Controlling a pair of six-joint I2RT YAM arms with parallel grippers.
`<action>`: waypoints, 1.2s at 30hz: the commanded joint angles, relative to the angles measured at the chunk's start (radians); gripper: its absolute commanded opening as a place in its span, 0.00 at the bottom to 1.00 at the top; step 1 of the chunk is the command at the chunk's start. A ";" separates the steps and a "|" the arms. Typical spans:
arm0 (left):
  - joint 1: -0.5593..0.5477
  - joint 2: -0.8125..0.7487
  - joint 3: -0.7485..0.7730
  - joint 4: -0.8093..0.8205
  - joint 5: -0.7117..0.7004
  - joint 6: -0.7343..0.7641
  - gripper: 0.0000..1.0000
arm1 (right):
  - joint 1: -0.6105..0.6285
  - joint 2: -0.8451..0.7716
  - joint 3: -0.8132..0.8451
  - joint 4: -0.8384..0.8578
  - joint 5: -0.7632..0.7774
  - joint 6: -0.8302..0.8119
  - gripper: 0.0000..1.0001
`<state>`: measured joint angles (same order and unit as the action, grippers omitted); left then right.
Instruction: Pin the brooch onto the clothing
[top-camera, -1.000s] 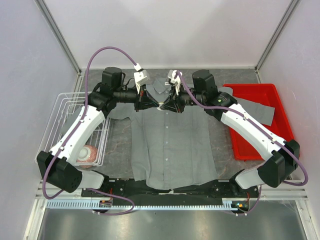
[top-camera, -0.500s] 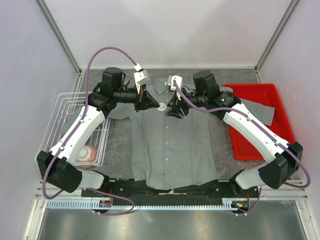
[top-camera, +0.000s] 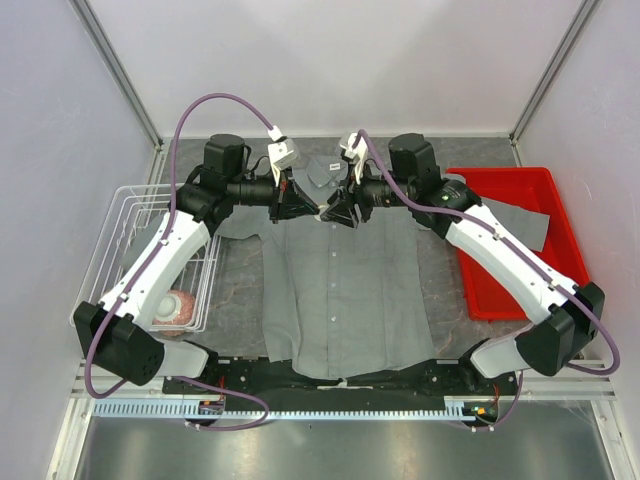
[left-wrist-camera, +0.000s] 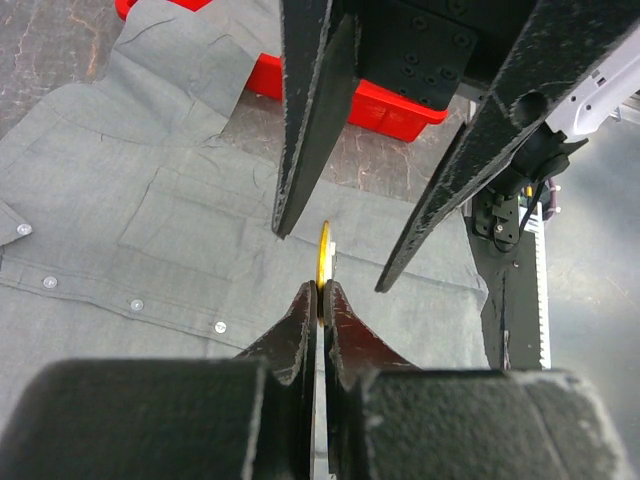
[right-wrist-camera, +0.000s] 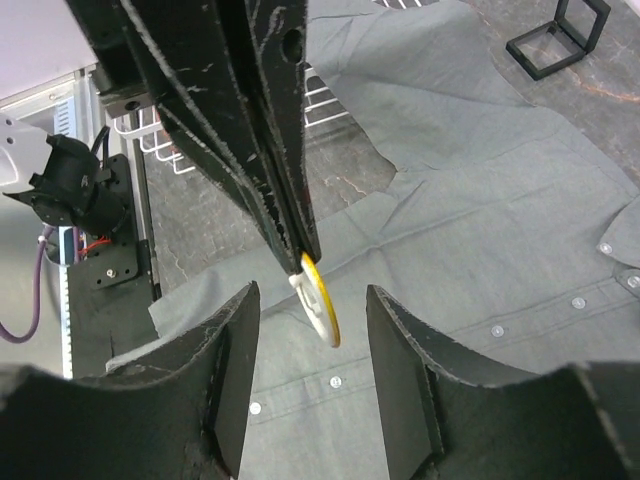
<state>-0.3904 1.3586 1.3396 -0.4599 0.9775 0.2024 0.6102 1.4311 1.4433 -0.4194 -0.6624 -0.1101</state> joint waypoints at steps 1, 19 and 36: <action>-0.007 -0.015 0.004 0.044 0.020 -0.038 0.02 | -0.004 0.022 0.026 0.068 -0.022 0.070 0.50; -0.007 -0.016 -0.010 0.072 0.032 -0.074 0.02 | -0.004 0.037 0.009 -0.011 0.038 -0.074 0.08; -0.007 -0.001 0.001 0.073 0.056 -0.109 0.02 | 0.039 0.045 0.074 -0.196 0.170 -0.316 0.14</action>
<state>-0.3943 1.3670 1.3228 -0.4274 0.9775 0.1596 0.6453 1.4666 1.4937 -0.5232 -0.5808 -0.3412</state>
